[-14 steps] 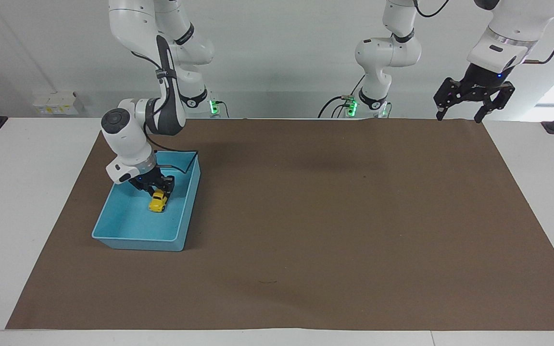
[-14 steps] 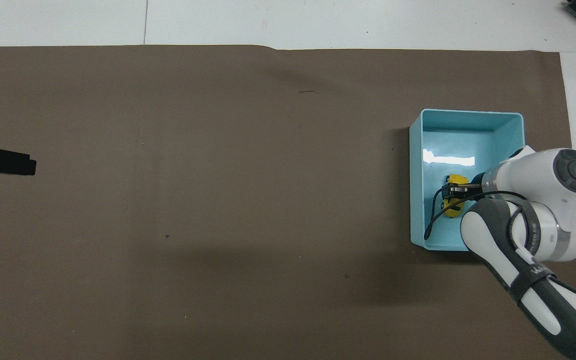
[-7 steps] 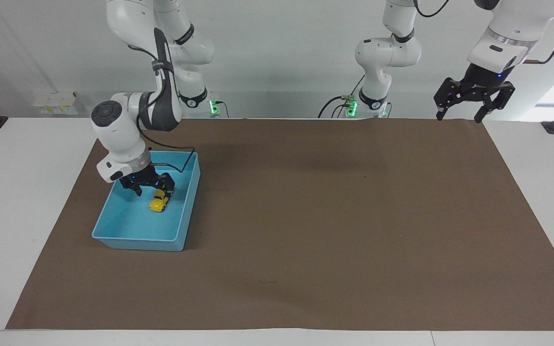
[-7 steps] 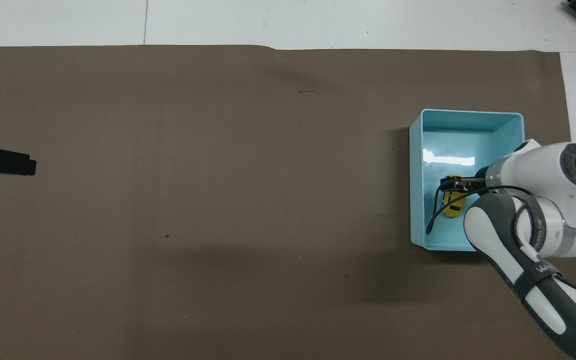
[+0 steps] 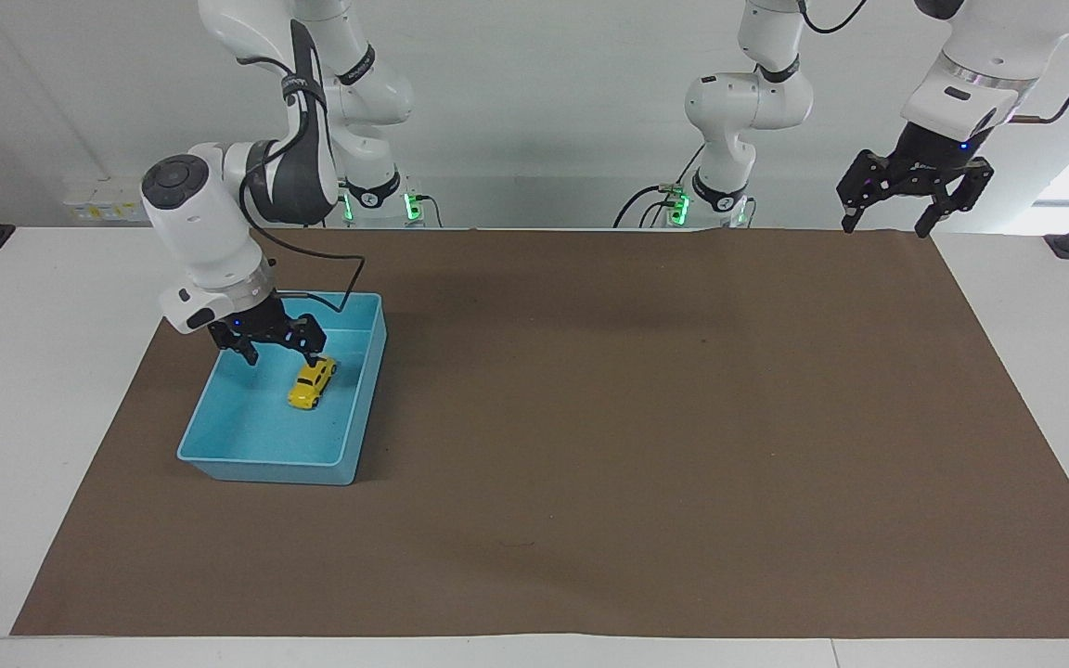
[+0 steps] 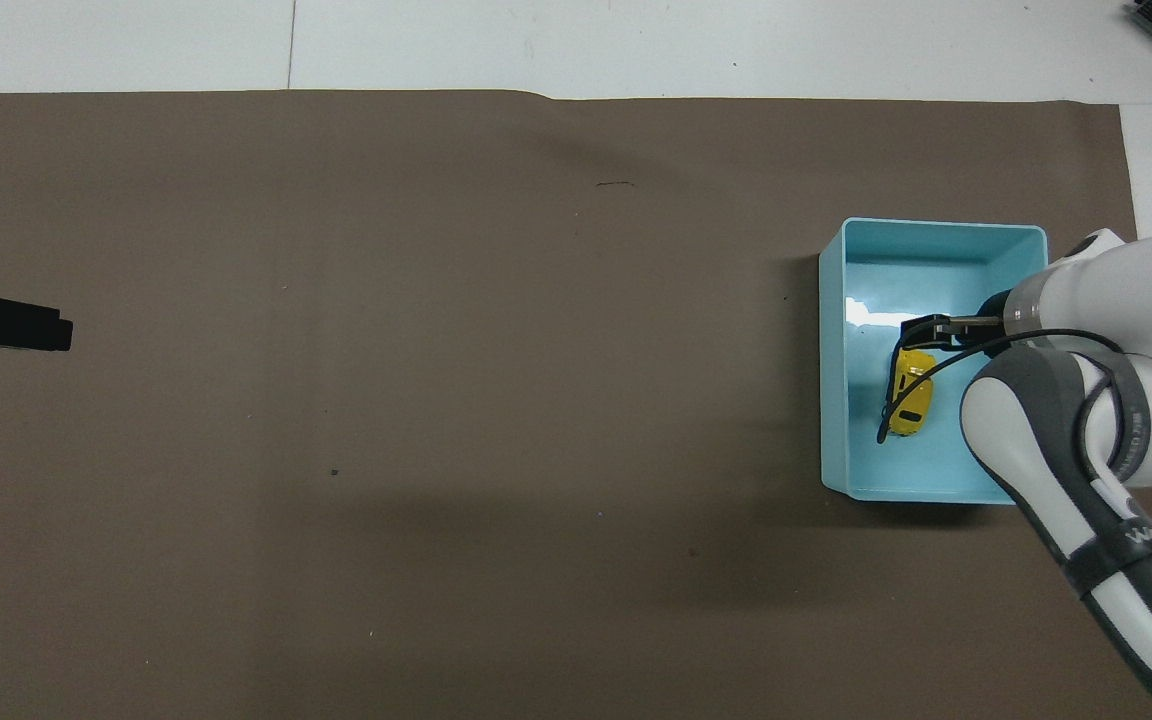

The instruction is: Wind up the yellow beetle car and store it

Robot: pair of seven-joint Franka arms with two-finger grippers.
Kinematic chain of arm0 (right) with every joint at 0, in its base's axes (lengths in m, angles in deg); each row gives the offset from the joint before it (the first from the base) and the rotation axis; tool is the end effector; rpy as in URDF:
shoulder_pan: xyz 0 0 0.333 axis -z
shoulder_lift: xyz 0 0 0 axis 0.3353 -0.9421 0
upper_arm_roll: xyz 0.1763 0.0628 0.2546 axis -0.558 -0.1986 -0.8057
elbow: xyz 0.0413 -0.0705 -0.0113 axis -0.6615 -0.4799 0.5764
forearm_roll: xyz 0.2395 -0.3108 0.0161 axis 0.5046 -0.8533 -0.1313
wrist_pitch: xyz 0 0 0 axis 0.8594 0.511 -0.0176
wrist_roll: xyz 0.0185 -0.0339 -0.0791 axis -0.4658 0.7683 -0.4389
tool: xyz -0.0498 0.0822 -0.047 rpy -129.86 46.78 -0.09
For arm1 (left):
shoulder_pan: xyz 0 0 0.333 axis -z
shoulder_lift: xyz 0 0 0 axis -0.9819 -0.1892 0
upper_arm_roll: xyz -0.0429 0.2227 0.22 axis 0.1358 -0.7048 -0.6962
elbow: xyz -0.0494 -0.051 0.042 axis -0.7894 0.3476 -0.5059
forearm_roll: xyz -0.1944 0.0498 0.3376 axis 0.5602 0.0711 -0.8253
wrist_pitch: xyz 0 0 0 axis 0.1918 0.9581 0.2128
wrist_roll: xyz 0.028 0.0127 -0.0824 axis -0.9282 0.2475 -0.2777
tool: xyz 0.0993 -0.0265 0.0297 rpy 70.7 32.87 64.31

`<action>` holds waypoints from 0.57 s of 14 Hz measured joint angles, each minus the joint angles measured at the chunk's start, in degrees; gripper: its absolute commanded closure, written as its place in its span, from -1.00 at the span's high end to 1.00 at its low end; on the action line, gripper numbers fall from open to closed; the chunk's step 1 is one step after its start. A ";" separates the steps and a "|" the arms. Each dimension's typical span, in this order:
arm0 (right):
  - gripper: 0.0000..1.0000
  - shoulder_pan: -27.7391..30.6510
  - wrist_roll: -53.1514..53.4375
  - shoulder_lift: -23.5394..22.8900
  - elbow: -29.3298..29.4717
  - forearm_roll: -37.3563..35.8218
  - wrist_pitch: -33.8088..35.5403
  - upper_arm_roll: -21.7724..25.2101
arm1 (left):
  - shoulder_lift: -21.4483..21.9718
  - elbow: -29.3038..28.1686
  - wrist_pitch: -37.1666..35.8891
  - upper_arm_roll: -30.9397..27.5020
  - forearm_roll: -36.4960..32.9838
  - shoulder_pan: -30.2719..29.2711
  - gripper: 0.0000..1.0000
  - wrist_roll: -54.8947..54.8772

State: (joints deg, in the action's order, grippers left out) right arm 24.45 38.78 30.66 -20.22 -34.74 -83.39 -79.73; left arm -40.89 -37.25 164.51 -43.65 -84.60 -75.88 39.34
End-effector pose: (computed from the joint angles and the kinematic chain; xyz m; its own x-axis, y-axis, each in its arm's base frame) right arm 0.5857 -0.0195 0.4436 0.9977 -0.0627 0.0255 -0.0626 -0.9980 -0.0028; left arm 0.5260 -0.0429 0.6694 0.9868 -0.1360 0.0883 -0.1377 -0.9904 0.0130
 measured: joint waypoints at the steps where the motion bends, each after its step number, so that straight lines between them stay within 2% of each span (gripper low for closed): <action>1: 1.00 0.00 0.01 0.13 1.73 0.00 2.39 -0.03 | 0.00 0.00 0.00 0.00 0.00 0.00 1.00 0.00; 5: 1.00 -0.17 0.43 0.70 8.67 0.00 11.53 -0.10 | 0.00 0.00 0.00 0.00 0.00 0.00 1.00 0.00; 8: 1.00 -0.58 0.89 2.15 11.24 0.03 15.48 -0.16 | 0.00 0.00 0.00 0.00 0.00 0.00 1.00 0.00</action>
State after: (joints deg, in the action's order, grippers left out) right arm 23.87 39.67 32.81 -8.98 -34.71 -67.90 -79.89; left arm -40.89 -37.25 164.51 -43.65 -84.60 -75.88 39.34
